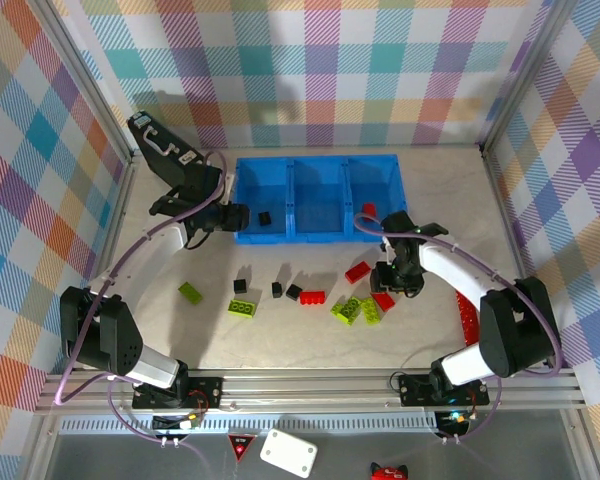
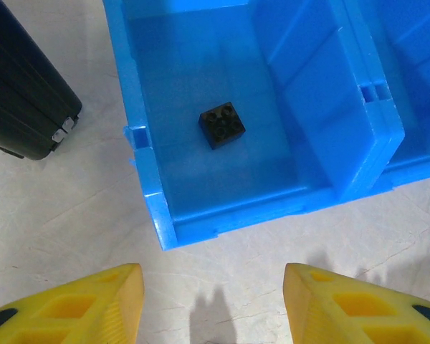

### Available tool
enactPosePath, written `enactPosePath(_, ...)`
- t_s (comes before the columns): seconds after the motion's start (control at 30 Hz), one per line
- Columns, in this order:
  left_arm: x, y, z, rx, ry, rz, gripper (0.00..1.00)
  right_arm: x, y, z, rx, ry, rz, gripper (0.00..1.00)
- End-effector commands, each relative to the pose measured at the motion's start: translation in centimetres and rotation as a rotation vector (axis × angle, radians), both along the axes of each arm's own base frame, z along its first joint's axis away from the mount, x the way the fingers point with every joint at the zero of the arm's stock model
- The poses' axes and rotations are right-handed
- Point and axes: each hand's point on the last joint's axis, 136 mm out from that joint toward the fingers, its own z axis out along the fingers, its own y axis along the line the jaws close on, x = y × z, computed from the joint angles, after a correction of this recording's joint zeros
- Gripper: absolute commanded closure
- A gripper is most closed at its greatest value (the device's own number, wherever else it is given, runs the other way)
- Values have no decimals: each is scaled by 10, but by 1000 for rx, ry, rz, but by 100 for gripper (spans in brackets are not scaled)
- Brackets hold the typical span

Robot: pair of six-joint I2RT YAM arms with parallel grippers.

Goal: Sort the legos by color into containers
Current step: Pick up the lego from the bottom-right of the table.

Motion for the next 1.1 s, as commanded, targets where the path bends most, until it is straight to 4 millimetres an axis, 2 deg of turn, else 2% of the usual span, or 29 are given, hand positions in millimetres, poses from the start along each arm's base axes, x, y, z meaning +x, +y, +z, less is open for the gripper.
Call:
enactPosePath(0.0,3,-3,6,-20,-35,-28,46,-6,3,-9,2,41,10,44)
enactPosePath(0.37,4,-6,10,-33,-52,-44,45,-4,10,-23,-2,88,41,42)
enactPosePath(0.67,4,-6,13,-37,-57,-48,45,3,7,-36,-49,98,41,44)
enactPosePath(1.07,3,-9,12,-49,-47,-54,44,24,-8,-27,-156,43,48,48)
